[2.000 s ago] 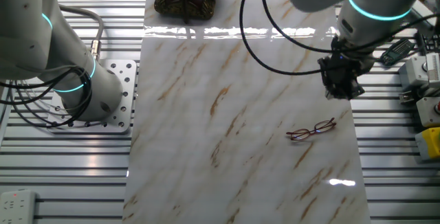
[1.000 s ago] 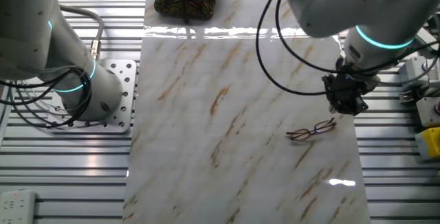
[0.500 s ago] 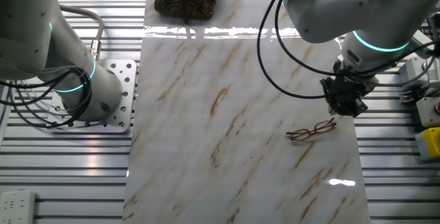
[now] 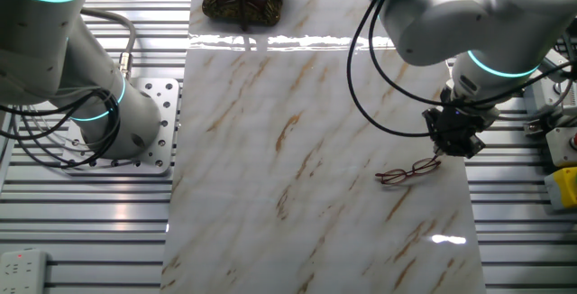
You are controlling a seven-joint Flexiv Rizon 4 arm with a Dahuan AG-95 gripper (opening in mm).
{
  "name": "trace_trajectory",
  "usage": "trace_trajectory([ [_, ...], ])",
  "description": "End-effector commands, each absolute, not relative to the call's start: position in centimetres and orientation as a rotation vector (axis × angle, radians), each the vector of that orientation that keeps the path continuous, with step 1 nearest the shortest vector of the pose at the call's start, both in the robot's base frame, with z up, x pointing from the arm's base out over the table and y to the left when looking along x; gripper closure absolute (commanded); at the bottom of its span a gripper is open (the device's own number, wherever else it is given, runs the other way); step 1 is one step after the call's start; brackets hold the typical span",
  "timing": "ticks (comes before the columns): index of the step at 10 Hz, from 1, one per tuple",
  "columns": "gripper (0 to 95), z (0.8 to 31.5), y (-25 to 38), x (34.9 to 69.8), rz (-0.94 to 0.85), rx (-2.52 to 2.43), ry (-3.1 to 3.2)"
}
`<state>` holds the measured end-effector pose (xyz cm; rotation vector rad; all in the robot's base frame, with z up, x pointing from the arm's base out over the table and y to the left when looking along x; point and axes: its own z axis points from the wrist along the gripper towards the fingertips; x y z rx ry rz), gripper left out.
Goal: Unfold the leg of the glasses (with one hand)
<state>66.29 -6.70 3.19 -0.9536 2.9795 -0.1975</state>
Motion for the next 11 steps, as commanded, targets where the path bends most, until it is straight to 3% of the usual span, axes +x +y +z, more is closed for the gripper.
trace_trajectory([
  [1,95.0,3.22,-6.68,66.30,-0.194,-0.951,2.982],
  [11,95.0,2.92,-6.69,66.30,-0.180,-1.007,2.988],
])
